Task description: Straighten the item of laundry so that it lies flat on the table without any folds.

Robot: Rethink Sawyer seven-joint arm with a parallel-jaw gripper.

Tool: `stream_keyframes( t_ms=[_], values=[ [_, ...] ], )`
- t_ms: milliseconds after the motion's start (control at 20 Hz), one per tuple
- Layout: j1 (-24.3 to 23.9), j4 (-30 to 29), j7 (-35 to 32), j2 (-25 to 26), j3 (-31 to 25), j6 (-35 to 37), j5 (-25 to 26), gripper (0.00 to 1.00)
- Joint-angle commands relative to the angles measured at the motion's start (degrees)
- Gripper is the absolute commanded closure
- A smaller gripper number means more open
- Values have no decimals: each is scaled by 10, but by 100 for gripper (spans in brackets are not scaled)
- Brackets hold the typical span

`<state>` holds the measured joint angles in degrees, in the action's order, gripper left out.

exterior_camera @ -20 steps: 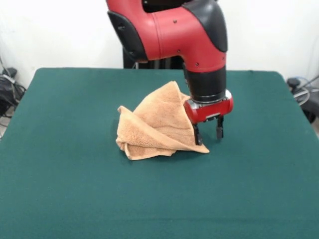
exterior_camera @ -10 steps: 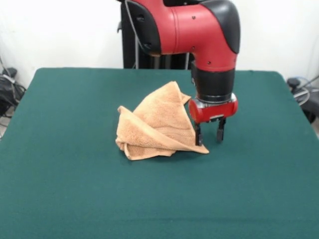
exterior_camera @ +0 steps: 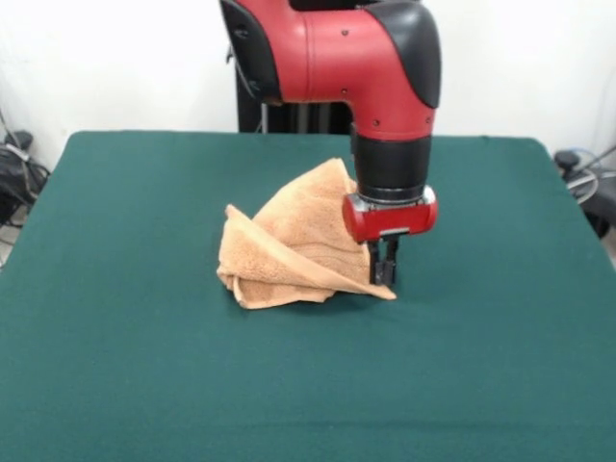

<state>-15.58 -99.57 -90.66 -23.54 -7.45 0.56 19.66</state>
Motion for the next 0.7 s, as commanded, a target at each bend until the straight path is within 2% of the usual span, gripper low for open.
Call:
stream_keyframes(
  t_ms=[50, 700],
  values=[
    [-22, 26, -120, 50, 9, -54, -26, 100],
    [-17, 22, -115, 49, 16, -67, -26, 100]
  ],
)
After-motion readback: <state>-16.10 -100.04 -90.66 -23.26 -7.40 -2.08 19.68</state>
